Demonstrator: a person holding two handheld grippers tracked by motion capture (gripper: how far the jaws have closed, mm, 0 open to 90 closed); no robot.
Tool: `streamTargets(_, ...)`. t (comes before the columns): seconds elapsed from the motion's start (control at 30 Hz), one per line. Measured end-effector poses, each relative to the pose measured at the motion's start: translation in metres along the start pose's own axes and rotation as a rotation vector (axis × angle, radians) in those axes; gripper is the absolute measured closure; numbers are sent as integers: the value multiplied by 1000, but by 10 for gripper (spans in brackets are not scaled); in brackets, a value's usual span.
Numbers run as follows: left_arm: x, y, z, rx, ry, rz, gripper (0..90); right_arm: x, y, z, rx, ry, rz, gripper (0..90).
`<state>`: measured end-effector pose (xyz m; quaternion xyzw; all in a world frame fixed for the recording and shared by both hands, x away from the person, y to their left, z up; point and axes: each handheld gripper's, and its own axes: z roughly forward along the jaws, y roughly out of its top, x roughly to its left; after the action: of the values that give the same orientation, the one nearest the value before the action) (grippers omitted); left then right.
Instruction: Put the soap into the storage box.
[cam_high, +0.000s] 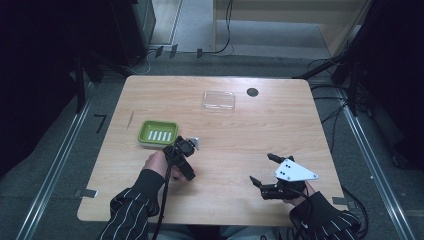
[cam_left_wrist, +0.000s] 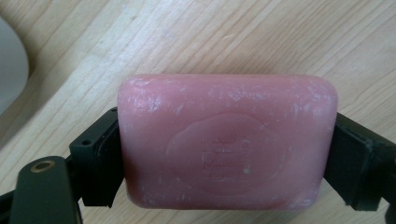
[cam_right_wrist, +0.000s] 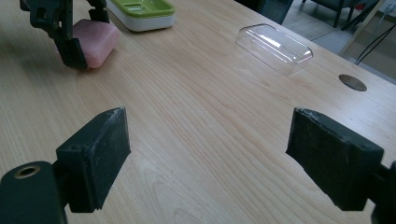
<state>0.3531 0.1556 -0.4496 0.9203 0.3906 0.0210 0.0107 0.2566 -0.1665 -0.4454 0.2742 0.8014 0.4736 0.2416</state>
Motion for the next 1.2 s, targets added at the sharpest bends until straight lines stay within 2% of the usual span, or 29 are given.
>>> streamTargets(0.2, 7, -5, -5, -10, -1, -21, 138, 0, 0, 0, -1, 0, 1, 138)
streamTargets(0.4, 12, -7, -8, -1, -3, -26, 138, 0, 0, 0, 1, 0, -1, 138)
streamTargets(0.7, 21, -15, -18, -25, 3, -55, 138, 0, 0, 0, 2, 1, -2, 138)
streamTargets(1.2, 34, -21, -24, -19, 13, -80, 138, 0, 0, 0, 3, 4, -2, 138)
